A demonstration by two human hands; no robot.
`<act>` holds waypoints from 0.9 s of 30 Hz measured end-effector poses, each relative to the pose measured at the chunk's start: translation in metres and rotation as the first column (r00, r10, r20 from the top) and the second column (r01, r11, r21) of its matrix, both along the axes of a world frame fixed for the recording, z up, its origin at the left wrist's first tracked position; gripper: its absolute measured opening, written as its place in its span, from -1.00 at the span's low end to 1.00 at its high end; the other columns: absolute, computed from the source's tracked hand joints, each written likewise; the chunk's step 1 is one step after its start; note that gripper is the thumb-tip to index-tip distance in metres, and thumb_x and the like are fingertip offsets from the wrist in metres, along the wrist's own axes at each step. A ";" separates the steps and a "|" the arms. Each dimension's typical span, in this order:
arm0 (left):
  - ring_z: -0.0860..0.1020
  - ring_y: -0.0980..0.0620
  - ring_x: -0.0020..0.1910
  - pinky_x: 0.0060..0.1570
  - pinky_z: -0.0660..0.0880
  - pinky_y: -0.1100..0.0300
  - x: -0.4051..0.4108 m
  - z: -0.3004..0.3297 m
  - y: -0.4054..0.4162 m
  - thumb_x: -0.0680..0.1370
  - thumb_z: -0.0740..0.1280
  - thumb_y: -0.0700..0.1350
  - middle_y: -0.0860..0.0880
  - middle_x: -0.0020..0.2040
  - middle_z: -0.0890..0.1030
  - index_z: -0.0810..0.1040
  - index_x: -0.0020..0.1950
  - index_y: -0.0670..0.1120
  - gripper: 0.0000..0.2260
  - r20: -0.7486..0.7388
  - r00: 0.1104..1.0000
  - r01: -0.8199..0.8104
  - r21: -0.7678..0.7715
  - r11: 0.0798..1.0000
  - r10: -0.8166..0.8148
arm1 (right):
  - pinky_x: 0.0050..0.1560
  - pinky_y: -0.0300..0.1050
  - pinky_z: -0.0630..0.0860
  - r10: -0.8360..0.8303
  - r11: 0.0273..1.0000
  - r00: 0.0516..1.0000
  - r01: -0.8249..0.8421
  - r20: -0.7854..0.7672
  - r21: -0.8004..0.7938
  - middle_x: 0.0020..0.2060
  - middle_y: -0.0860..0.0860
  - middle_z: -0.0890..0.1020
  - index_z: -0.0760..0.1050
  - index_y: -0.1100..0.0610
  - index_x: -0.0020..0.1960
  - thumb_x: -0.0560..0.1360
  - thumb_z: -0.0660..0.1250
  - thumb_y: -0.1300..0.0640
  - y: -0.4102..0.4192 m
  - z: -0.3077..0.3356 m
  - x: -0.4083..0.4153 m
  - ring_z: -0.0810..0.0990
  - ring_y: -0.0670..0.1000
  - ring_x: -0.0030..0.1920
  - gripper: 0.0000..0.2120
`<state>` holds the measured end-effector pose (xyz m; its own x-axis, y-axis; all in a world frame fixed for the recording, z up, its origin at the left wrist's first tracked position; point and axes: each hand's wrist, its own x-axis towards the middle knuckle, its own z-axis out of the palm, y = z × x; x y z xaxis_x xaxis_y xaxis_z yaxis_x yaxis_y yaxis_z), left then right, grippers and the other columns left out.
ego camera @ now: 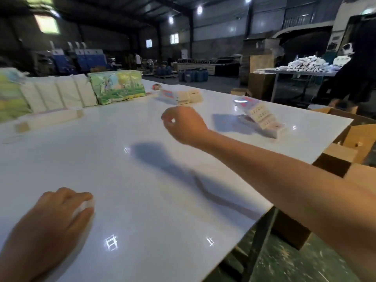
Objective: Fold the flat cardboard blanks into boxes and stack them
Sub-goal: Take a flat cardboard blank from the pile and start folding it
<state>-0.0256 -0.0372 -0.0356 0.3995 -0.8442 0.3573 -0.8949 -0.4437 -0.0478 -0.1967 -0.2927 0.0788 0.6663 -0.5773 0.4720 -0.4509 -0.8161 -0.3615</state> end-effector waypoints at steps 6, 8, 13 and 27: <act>0.50 -0.19 -0.11 -0.14 0.49 -0.06 -0.037 0.029 0.012 0.45 -0.01 0.11 -0.12 -0.11 0.56 0.62 -0.04 -0.14 -0.51 -0.114 0.993 0.020 -0.116 0.993 -0.033 | -0.20 -0.10 0.27 0.325 0.916 0.878 -0.385 -0.351 -0.115 0.00 0.14 0.57 0.56 0.18 -0.03 0.53 0.17 0.13 0.118 -0.069 0.055 0.50 0.18 0.03 -0.79; 0.48 -0.16 -0.01 -0.04 0.44 -0.03 -0.040 0.030 0.014 0.42 -0.08 0.15 -0.12 -0.03 0.57 0.61 0.03 -0.14 -0.42 -0.154 0.988 -0.013 -0.149 0.989 -0.010 | -0.17 -0.09 0.28 0.329 0.904 0.888 -0.394 -0.321 -0.164 0.03 0.13 0.53 0.53 0.20 0.02 0.57 0.13 0.11 0.124 -0.080 0.055 0.46 0.16 0.07 -0.75; 0.40 -0.01 0.16 0.11 0.36 0.09 -0.038 0.022 0.009 0.55 0.03 0.06 -0.03 0.16 0.50 0.53 0.21 -0.07 -0.59 -0.158 0.983 -0.105 -0.101 0.989 0.089 | -0.05 -0.04 0.45 0.366 0.908 0.906 -0.398 -0.214 -0.131 -0.02 0.09 0.56 0.57 0.18 0.00 0.57 0.11 0.12 0.119 -0.089 0.051 0.48 0.13 0.02 -0.73; 0.24 -0.23 0.38 0.28 0.25 -0.03 0.119 0.091 0.089 0.51 0.20 0.23 -0.18 0.34 0.35 0.44 0.24 -0.07 -0.54 -0.043 0.685 -0.706 0.210 0.677 0.728 | -0.07 0.02 0.47 0.400 0.906 0.909 -0.411 -0.112 -0.100 -0.10 0.12 0.60 0.60 0.21 -0.17 0.54 0.26 0.14 0.118 -0.090 0.052 0.51 0.21 -0.05 -0.78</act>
